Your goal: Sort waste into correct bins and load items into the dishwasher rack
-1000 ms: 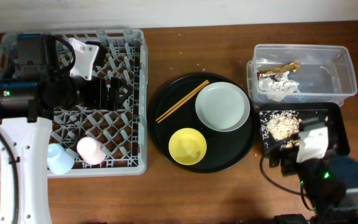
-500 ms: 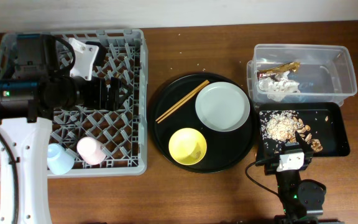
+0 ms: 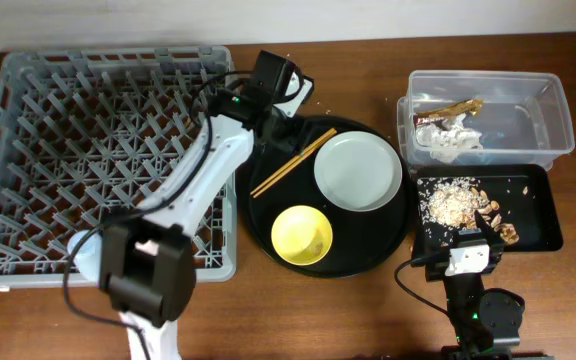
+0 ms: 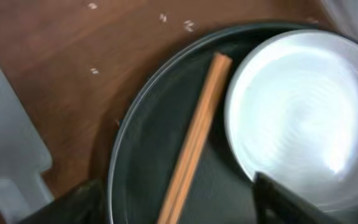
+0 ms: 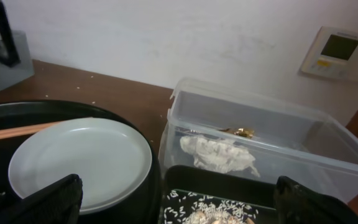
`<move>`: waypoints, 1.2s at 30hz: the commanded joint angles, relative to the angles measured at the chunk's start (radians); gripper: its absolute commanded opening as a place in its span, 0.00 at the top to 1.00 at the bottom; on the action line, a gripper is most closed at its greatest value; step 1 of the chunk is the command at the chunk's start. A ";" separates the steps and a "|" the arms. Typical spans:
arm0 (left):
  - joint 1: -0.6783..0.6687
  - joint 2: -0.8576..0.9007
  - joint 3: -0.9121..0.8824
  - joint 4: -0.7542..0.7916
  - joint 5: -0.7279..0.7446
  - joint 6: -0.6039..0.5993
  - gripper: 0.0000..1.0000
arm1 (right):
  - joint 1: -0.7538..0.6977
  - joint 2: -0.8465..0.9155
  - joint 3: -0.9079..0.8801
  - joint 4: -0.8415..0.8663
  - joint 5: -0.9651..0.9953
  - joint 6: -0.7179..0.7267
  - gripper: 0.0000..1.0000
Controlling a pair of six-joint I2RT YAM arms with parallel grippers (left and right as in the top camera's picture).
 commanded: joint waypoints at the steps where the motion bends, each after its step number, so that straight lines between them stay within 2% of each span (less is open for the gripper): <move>1: 0.004 0.163 0.007 0.051 -0.055 0.035 0.59 | -0.007 -0.004 -0.007 -0.004 0.002 -0.003 0.02; 2: 0.004 0.210 0.007 0.060 -0.062 0.040 0.59 | -0.007 -0.004 -0.007 -0.004 0.002 -0.003 0.02; 4: 0.003 0.274 0.007 0.053 -0.040 0.040 0.68 | -0.007 -0.004 -0.007 -0.004 0.002 -0.003 0.01; 7: 0.003 0.281 0.007 0.039 0.035 0.040 0.69 | -0.007 -0.004 -0.007 -0.004 0.002 -0.003 0.01; 9: 0.003 0.278 0.019 -0.014 0.040 0.040 0.71 | -0.007 -0.004 -0.007 -0.004 0.002 -0.003 0.02; 12: 0.003 0.278 0.193 -0.216 0.048 0.039 0.72 | -0.007 -0.004 -0.007 -0.004 0.002 -0.003 0.01; 15: 0.001 0.280 0.203 -0.233 0.074 0.040 0.71 | -0.007 -0.004 -0.007 -0.004 0.002 -0.003 0.02; 16: 0.001 0.288 0.203 -0.233 0.074 0.040 0.67 | -0.007 -0.004 -0.007 -0.004 0.002 -0.003 0.02; 20: -0.010 0.330 0.170 -0.229 0.126 0.040 0.67 | -0.007 -0.004 -0.007 -0.004 0.002 -0.003 0.02; 28: -0.011 0.396 0.158 -0.210 0.082 0.038 0.67 | -0.007 -0.004 -0.007 -0.004 0.002 -0.003 0.02; 31: -0.011 0.394 0.220 -0.289 0.102 0.032 0.67 | -0.007 -0.004 -0.007 -0.004 0.002 -0.003 0.01; 33: -0.011 0.394 0.347 -0.398 0.103 0.032 0.61 | -0.007 -0.004 -0.007 -0.004 0.002 -0.003 0.02; 36: -0.011 0.405 0.372 -0.402 -0.006 0.033 0.56 | -0.007 -0.004 -0.007 -0.004 0.002 -0.003 0.02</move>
